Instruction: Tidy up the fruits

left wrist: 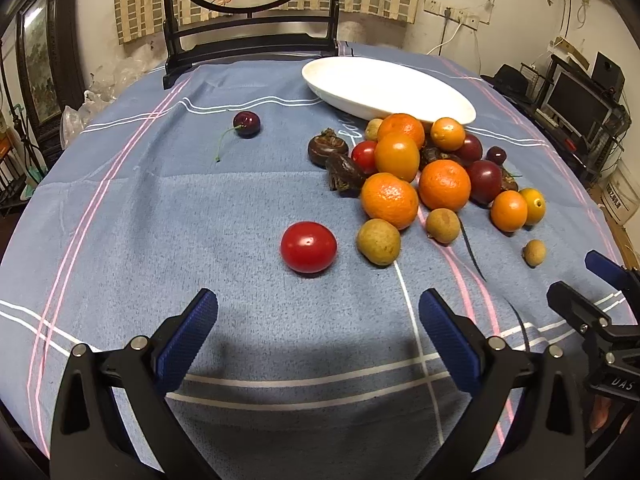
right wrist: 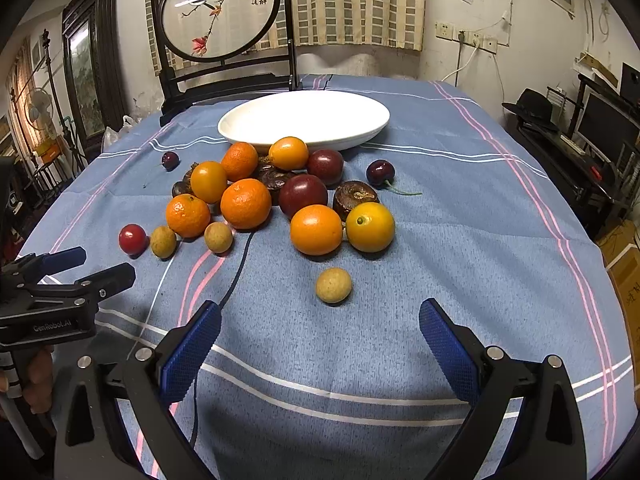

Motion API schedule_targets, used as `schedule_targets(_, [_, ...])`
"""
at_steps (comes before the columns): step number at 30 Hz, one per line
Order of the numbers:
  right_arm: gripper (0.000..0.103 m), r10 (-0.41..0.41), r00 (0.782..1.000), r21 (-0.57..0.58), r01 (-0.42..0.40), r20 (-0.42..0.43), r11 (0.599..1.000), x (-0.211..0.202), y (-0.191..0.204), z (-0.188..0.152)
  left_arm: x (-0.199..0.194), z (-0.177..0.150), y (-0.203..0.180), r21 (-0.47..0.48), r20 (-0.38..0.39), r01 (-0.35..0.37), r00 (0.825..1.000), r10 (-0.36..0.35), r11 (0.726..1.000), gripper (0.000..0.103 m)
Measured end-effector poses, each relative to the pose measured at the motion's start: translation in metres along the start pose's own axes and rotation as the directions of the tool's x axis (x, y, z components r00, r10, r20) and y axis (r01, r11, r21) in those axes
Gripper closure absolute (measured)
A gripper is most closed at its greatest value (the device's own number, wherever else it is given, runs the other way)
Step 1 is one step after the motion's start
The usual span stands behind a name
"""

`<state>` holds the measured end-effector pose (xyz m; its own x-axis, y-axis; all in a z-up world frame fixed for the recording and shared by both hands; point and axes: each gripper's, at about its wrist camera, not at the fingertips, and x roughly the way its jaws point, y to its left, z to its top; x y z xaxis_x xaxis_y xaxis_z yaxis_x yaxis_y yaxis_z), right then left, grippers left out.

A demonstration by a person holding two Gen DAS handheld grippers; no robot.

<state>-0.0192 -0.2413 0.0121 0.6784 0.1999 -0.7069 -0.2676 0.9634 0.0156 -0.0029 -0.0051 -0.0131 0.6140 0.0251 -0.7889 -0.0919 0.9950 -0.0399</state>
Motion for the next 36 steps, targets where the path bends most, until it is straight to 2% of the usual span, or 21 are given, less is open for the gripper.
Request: schedule_targets(36, [0.004, 0.001, 1.000, -0.004, -0.001, -0.023, 1.000, 0.0097, 0.0058, -0.0057, 0.0102, -0.0051, 0.0040, -0.027, -0.030, 0.016, 0.999, -0.017, 1.000, 0.004])
